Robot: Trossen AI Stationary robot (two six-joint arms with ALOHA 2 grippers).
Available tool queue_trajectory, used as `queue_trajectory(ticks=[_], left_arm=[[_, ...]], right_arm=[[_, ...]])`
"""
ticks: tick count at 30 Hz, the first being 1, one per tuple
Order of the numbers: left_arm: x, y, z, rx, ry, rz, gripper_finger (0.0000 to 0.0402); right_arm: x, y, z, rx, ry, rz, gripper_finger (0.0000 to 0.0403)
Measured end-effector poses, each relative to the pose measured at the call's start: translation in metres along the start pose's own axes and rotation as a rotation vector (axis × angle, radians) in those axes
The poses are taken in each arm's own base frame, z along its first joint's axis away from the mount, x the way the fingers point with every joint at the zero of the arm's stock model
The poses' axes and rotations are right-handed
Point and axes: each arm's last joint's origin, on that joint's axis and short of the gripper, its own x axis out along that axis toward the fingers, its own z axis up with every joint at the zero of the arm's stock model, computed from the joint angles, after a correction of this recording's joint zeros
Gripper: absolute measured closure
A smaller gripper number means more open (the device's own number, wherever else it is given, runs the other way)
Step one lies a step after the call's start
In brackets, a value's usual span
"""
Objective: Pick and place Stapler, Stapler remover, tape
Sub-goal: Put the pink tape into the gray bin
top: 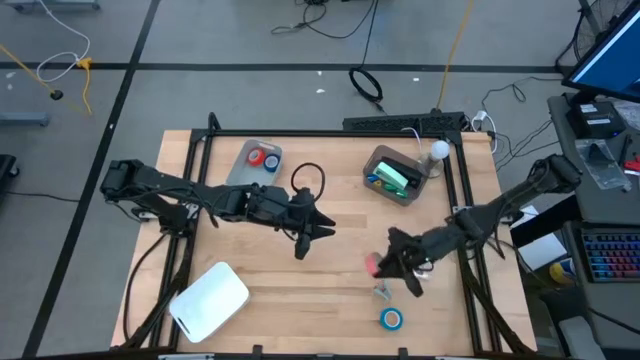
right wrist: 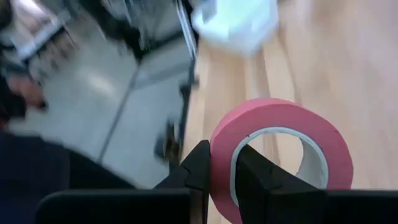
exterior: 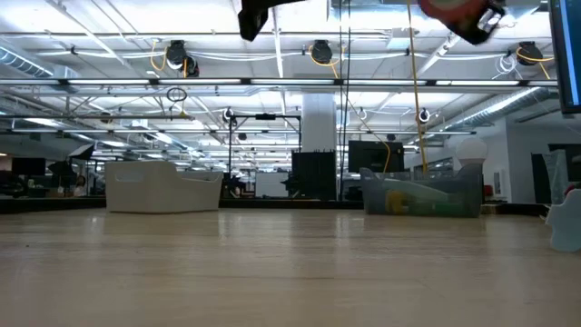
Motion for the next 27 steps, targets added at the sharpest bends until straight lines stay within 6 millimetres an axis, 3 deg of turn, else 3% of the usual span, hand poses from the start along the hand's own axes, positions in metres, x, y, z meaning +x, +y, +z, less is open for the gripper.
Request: queue_trajectory(ticks=[6,13,27], left_arm=[[-0.001,-0.01,0.001,0.131,-0.058,0.038,0.0286],[-0.003,-0.027,0.002,0.374,-0.14,0.061,0.0286],[0.0,-0.029,0.001,0.611,-0.165,0.204,0.0286]], right_arm=[[0.001,-0.004,0.027,-0.019,-0.21,0.06,0.0366],[0.005,-0.012,0.046,0.003,-0.352,0.078,0.0365],[0.023,-0.026,0.062,0.163,-0.448,0.19,0.0365]])
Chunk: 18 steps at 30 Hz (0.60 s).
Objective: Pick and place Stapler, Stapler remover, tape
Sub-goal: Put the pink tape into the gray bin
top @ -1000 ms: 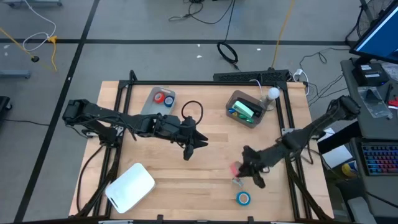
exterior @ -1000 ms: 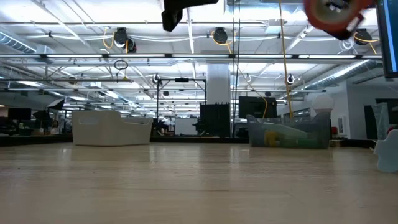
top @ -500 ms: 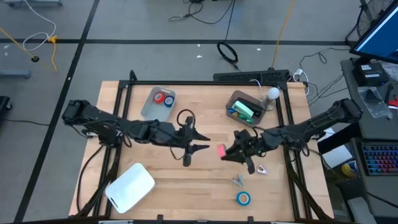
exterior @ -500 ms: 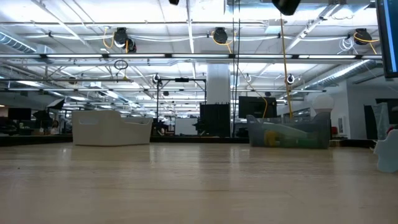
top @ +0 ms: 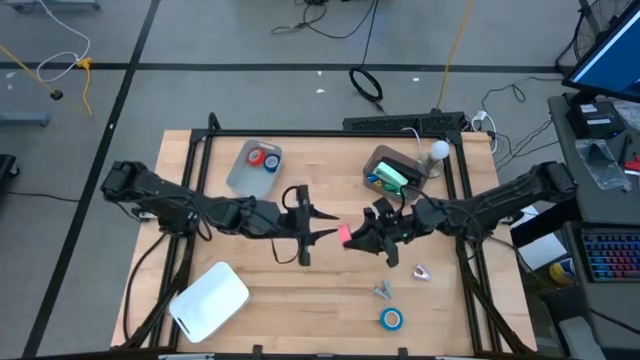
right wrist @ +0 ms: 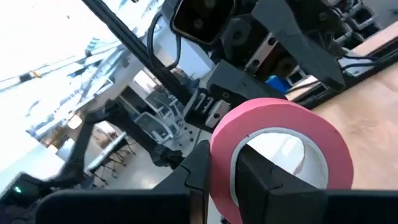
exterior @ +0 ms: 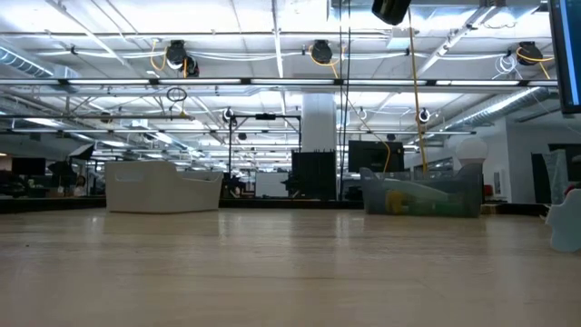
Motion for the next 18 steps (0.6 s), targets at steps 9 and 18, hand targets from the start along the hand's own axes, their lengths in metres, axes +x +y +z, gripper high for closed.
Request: queue_trajectory(ticks=[9,18], left_arm=[[0.004,-0.004,-0.004,0.004,0.015,-0.001,0.0286],[0.004,-0.002,-0.004,-0.026,0.012,0.016,0.0286]], right_arm=[[0.006,-0.006,-0.002,0.037,-0.01,-0.001,0.0365],[0.006,-0.012,0.004,0.03,-0.033,-0.016,0.0365]])
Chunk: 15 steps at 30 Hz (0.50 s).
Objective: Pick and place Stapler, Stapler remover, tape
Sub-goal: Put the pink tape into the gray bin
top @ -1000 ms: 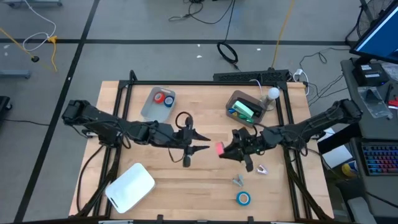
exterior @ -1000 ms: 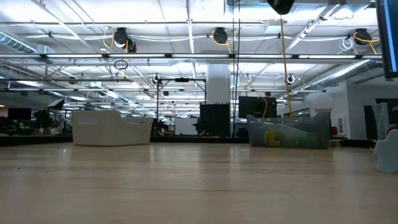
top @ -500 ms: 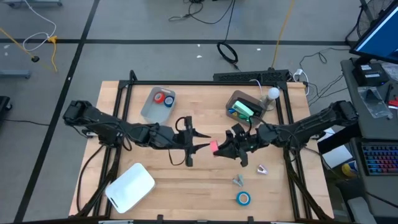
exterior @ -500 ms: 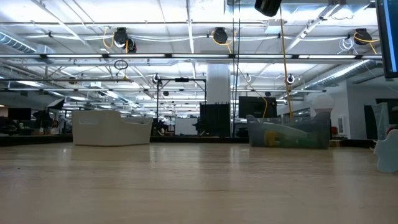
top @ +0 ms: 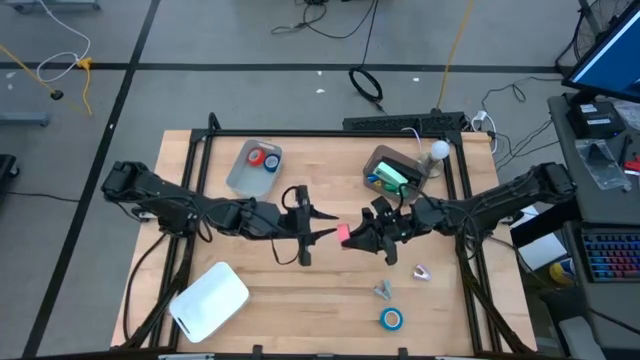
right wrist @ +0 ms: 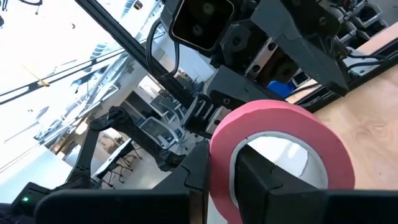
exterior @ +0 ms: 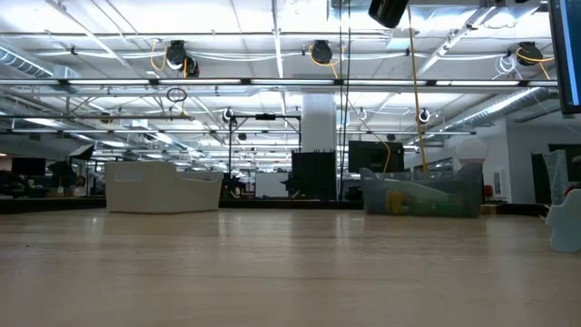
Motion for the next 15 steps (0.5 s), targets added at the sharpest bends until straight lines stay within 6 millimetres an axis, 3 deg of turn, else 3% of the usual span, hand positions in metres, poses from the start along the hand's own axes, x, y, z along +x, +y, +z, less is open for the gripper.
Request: queue_trajectory(ticks=[15], left_arm=[[-0.0006,-0.0028,-0.0034,-0.13,0.035,-0.018,0.0285]], right_arm=[[0.0002,-0.003,-0.0019,-0.002,0.019,-0.027,0.0365]])
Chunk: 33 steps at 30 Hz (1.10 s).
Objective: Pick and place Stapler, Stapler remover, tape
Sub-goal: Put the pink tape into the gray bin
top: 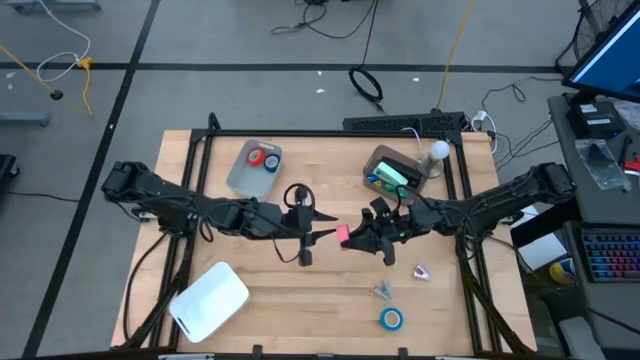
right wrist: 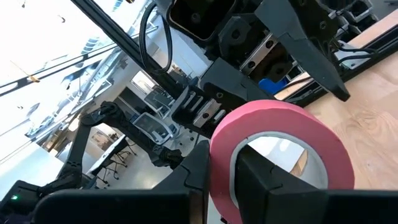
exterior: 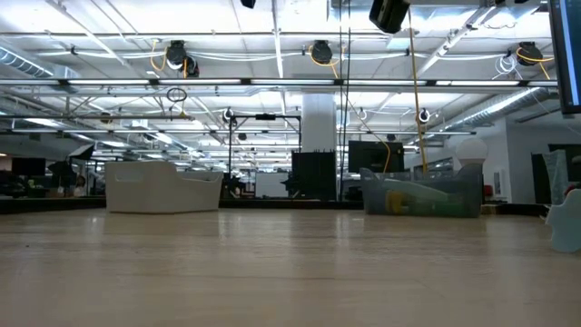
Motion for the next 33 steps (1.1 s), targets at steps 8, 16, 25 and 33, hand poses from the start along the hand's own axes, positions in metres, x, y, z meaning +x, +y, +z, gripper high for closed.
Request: queue_trajectory(ticks=[8,16,25,33], left_arm=[[0.0,0.0,-0.001,-0.113,0.013,-0.003,0.0241],[-0.001,-0.004,-0.002,-0.121,0.02,-0.013,0.0205],[-0.004,-0.013,-0.004,-0.127,0.049,-0.029,0.0204],[-0.007,-0.019,-0.01,-0.113,0.115,-0.07,0.0203]], right_arm=[[0.0,0.0,0.0,0.001,0.004,-0.003,0.0365],[0.0,-0.001,-0.001,0.007,0.016,-0.004,0.0365],[0.001,-0.001,-0.002,0.009,0.024,-0.004,0.0365],[0.001,-0.004,0.0,0.016,-0.008,-0.052,0.0365]])
